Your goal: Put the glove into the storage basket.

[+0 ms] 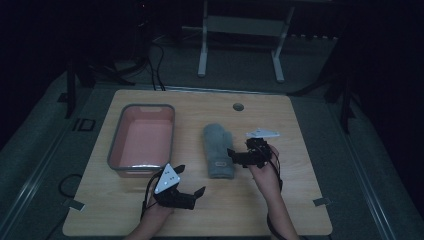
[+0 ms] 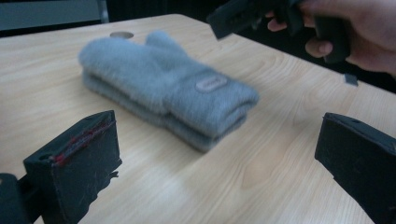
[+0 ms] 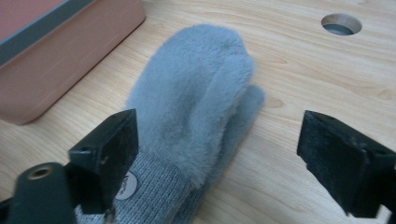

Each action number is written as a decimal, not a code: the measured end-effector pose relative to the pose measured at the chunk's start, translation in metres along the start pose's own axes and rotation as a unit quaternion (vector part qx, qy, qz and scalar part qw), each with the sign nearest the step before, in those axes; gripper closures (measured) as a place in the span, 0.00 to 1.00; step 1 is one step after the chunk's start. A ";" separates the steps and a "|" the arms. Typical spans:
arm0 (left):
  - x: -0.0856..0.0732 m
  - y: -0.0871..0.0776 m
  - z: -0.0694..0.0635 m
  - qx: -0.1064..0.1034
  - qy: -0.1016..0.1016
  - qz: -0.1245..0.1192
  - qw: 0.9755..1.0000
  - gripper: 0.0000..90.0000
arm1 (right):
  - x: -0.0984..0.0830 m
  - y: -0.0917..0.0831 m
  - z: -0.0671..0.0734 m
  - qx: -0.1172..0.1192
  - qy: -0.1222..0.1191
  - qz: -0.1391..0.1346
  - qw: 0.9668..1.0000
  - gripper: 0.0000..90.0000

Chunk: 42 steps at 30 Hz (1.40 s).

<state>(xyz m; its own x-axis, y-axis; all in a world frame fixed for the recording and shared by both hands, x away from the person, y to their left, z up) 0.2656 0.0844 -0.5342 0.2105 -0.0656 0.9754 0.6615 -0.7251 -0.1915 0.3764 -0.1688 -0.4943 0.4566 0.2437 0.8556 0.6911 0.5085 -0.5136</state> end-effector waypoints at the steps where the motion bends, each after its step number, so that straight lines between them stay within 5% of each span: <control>1: 0.004 0.003 0.001 0.002 -0.002 0.003 1.000 0.00 | 0.001 0.000 0.000 -0.001 0.003 0.000 1.000 0.13; 5: 0.017 0.016 0.006 0.002 -0.018 0.018 1.000 0.00 | 0.005 0.002 -0.004 -0.008 0.015 -0.002 1.000 0.15; 10: 0.032 0.038 0.007 0.006 -0.025 0.044 0.999 0.00 | 0.006 0.008 -0.009 -0.015 0.010 0.006 1.000 0.37; 15: 0.043 0.069 0.012 0.001 -0.019 0.095 0.995 0.04 | 0.006 0.018 -0.013 0.007 0.028 0.018 0.999 0.53; 17: 0.045 0.079 0.017 0.019 -0.025 0.100 0.994 0.12 | 0.004 0.023 -0.013 0.015 0.035 0.021 0.999 0.54; 20: 0.045 0.092 0.027 0.046 -0.032 0.120 0.991 0.17 | 0.002 0.032 -0.013 0.021 0.035 0.030 0.999 0.54; 26: 0.037 0.111 0.052 0.075 -0.084 0.161 0.980 0.23 | -0.006 0.047 -0.014 0.038 0.050 0.054 0.997 0.51; 28: 0.032 0.117 0.057 0.088 -0.078 0.180 0.977 0.29 | -0.010 0.052 -0.016 0.035 0.049 0.068 0.996 0.51; 30: 0.027 0.122 0.060 0.086 -0.080 0.193 0.974 0.30 | -0.015 0.057 -0.020 0.035 0.058 0.083 0.994 0.50; 33: 0.021 0.128 0.066 0.069 -0.113 0.194 0.972 0.30 | -0.023 0.065 -0.022 0.031 0.055 0.107 0.992 0.45; 38: 0.008 0.136 0.074 0.058 -0.145 0.211 0.965 0.30 | -0.026 0.069 -0.023 0.047 0.061 0.112 0.991 0.41; 42: 0.004 0.139 0.075 0.046 -0.155 0.215 0.963 0.37 | -0.027 0.074 -0.024 0.055 0.061 0.126 0.989 0.42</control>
<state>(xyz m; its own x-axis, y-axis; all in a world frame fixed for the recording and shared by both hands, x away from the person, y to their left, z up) 0.4122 0.0352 -0.5653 0.6752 -0.1271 0.7266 0.5236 -0.6114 -0.5934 0.4289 -0.1576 -0.5569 0.6752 0.2761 0.6840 0.4845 0.5332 -0.6935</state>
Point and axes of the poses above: each handheld gripper's, and its own axes: y roughly forward along the jaws, x roughly out of its top, z roughly to its left, the point moved 2 cm from there along y, roughly forward along the jaws, and after that the axes turned 8 degrees about -z, right-handed, at the moved point
